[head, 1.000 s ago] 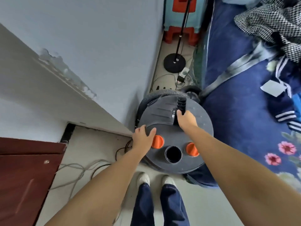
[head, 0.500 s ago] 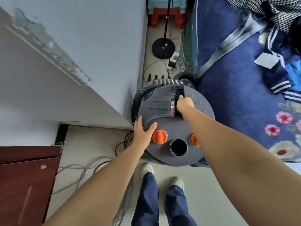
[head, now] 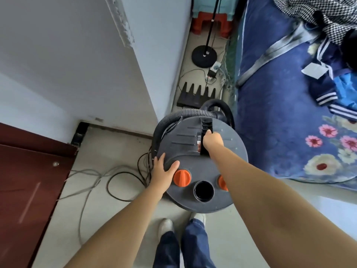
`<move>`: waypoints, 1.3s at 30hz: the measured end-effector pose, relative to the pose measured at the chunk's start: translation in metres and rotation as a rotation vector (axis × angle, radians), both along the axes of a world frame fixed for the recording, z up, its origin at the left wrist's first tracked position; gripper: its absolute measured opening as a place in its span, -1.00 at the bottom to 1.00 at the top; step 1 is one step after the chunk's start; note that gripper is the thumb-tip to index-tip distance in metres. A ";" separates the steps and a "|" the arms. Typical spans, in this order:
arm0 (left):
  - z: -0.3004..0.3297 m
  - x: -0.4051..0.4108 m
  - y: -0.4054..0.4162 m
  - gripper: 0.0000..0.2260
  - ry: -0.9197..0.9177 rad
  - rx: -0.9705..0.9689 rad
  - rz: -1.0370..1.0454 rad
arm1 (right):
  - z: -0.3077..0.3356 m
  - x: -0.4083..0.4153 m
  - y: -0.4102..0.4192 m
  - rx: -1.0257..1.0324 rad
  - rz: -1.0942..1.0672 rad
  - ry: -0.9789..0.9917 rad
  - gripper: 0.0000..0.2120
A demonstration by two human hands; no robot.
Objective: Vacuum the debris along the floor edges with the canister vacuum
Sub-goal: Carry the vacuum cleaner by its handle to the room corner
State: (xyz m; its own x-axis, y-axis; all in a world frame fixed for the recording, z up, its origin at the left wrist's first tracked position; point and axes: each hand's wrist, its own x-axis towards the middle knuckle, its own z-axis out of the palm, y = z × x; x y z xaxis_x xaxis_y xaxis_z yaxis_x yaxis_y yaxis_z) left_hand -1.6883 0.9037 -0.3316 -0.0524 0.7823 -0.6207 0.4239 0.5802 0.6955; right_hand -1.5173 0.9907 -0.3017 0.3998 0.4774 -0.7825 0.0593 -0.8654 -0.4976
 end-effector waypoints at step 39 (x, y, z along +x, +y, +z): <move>0.030 -0.002 -0.317 -0.53 0.042 -0.093 0.581 | 0.025 -0.036 -0.271 -0.045 0.656 -0.093 -0.50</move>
State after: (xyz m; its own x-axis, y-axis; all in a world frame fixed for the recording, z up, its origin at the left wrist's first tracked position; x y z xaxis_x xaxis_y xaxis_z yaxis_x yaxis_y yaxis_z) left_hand -1.6907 0.5864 -0.3016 -0.4818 0.5604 -0.6736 0.0447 0.7835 0.6198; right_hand -1.5534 0.7193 -0.2772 0.1042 0.6121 -0.7838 0.6216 -0.6553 -0.4291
